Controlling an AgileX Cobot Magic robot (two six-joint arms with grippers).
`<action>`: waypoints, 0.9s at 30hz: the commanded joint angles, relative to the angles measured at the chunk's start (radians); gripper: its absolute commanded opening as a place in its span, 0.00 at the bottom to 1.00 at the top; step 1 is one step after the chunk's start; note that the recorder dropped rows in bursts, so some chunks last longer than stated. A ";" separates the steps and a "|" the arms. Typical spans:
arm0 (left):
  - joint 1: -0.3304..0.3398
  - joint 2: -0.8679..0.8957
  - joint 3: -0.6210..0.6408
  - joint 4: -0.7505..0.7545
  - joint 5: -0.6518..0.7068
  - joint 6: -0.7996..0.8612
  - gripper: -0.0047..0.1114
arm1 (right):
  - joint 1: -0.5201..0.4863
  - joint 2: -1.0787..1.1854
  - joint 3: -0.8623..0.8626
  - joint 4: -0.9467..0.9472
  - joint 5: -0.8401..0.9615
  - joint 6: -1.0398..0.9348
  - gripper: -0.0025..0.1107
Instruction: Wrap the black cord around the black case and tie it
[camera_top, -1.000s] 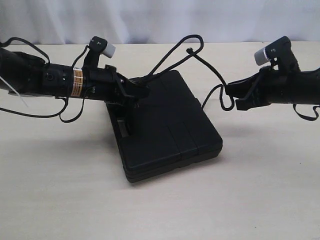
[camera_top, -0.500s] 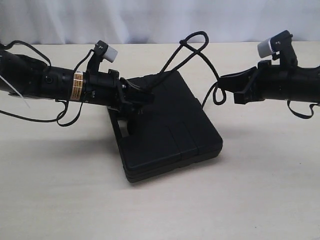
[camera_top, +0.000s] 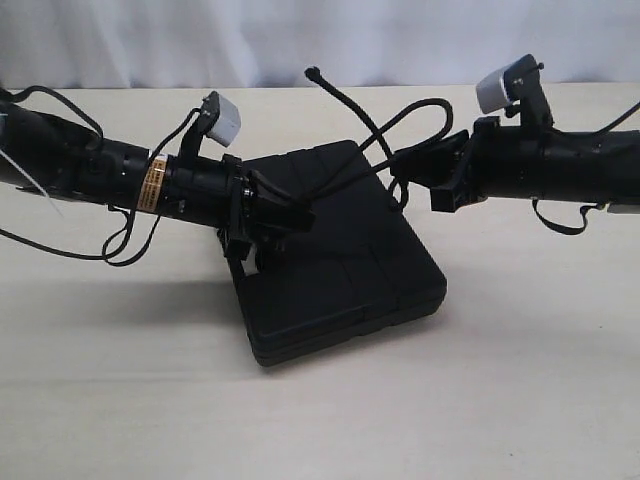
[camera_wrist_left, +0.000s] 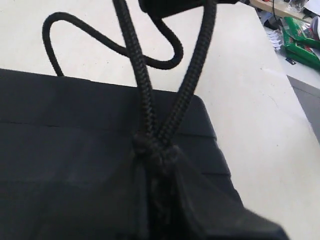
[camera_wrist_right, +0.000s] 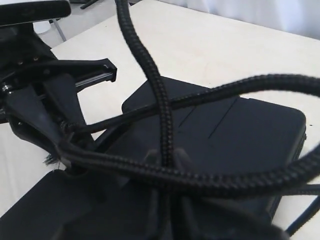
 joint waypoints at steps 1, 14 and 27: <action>0.000 -0.006 -0.005 -0.052 0.095 0.002 0.38 | 0.002 -0.006 -0.005 0.004 -0.006 -0.032 0.06; 0.002 -0.046 -0.005 -0.189 -0.018 0.044 0.66 | 0.002 -0.006 -0.005 0.004 -0.006 -0.032 0.06; -0.107 -0.096 -0.083 -0.533 0.090 0.170 0.65 | 0.002 -0.006 -0.011 0.004 -0.005 -0.032 0.06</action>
